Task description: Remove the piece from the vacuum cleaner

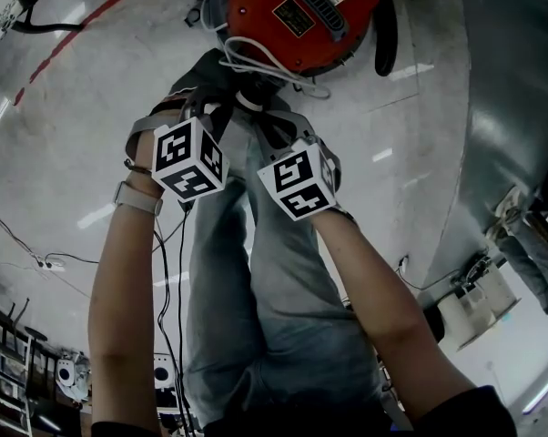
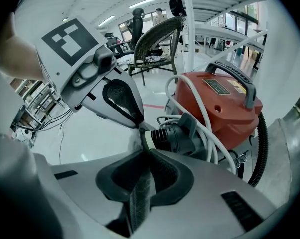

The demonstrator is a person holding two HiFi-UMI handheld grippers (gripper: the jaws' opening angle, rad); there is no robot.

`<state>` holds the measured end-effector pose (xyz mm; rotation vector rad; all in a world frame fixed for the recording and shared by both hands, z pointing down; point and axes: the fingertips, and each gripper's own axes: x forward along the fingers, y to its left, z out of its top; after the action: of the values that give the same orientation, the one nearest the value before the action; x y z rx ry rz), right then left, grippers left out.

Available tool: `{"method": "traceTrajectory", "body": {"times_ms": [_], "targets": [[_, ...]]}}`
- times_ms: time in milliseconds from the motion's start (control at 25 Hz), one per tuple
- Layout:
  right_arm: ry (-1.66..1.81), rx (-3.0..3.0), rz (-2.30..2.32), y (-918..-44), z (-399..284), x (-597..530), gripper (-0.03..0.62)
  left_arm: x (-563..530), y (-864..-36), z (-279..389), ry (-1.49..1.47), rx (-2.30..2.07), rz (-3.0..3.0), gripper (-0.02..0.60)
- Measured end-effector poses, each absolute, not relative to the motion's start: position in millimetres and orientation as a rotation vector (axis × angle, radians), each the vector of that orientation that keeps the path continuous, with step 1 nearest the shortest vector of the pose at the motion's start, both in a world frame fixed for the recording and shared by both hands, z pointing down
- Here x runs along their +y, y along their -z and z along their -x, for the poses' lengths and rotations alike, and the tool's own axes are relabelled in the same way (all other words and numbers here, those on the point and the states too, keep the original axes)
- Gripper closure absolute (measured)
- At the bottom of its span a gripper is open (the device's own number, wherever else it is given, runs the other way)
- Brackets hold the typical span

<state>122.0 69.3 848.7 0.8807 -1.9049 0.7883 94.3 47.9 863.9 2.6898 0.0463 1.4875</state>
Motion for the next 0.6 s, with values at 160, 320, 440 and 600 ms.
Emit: {"method": "traceTrajectory", "body": {"times_ms": [160,320,440,600], "targets": [[-0.804,-1.906,-0.886,-847,-116,72,0.528,49,-863,-90,-1.485,0.041,-2.7,0.517],[-0.837,-1.908,-0.906,-849,-112,75,0.525,49,-863,-88,-1.495,0.034,-2.714,0.515],[-0.86,-1.904,-0.917,-851,-111,78,0.525,49,-864,-89,-1.516,0.046,-2.735,0.511],[-0.909,-1.909,-0.93,-852,-105,80,0.53,47,-866,-90,-1.552,0.085,-2.778,0.509]]}}
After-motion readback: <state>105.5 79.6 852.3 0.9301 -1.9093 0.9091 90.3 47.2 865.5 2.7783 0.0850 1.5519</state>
